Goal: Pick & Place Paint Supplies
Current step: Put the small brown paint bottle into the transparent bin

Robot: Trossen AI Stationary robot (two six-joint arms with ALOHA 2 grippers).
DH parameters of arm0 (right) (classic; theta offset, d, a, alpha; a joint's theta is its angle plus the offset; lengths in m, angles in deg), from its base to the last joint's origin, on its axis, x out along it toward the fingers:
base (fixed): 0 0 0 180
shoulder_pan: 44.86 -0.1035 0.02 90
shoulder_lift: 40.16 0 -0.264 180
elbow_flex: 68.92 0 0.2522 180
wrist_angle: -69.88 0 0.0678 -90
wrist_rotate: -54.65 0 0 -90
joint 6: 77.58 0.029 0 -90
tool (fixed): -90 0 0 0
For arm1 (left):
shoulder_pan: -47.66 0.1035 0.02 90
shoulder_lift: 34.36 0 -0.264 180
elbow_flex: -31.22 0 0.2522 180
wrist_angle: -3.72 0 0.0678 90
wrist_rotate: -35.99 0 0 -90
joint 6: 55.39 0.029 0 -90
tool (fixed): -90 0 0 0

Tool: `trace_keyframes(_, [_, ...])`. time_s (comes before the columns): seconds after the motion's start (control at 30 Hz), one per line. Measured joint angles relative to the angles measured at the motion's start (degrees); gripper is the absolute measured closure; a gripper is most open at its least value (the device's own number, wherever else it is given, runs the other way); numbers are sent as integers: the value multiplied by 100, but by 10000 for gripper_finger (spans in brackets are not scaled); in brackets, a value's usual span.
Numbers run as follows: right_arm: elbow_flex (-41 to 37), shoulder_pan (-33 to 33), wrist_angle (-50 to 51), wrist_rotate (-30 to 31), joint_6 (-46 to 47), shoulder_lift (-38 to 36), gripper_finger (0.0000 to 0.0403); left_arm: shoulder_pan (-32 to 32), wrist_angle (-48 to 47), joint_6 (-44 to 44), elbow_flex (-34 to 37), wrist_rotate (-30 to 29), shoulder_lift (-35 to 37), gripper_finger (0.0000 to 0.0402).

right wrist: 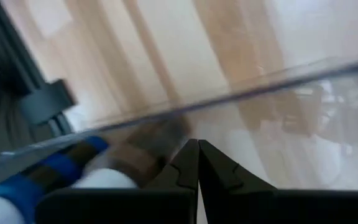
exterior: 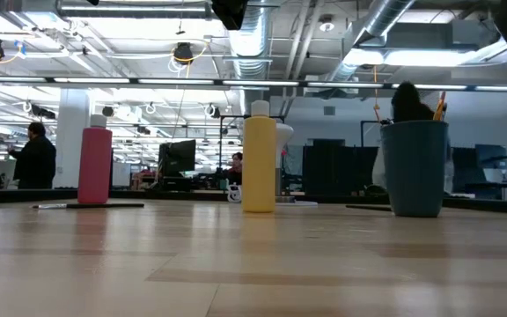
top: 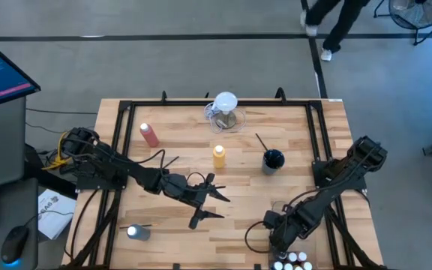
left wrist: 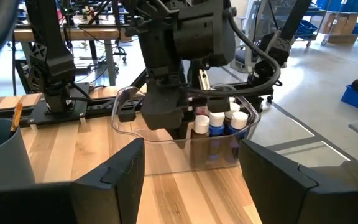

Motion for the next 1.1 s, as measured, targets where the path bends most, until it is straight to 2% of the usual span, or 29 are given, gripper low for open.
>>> trace_keyframes(0.27, [11, -4, -343, -260, -83, 268, 403, 0, 1, 1, 0, 0, 0, 183])
trace_keyframes(0.77, [2, -4, -770, -555, -238, 285, 403, 2, 0, 2, 0, 0, 0, 183])
trace_keyframes(1.1, [2, 10, -583, -549, -251, 278, 403, 2, -2, 2, 0, 0, 0, 183])
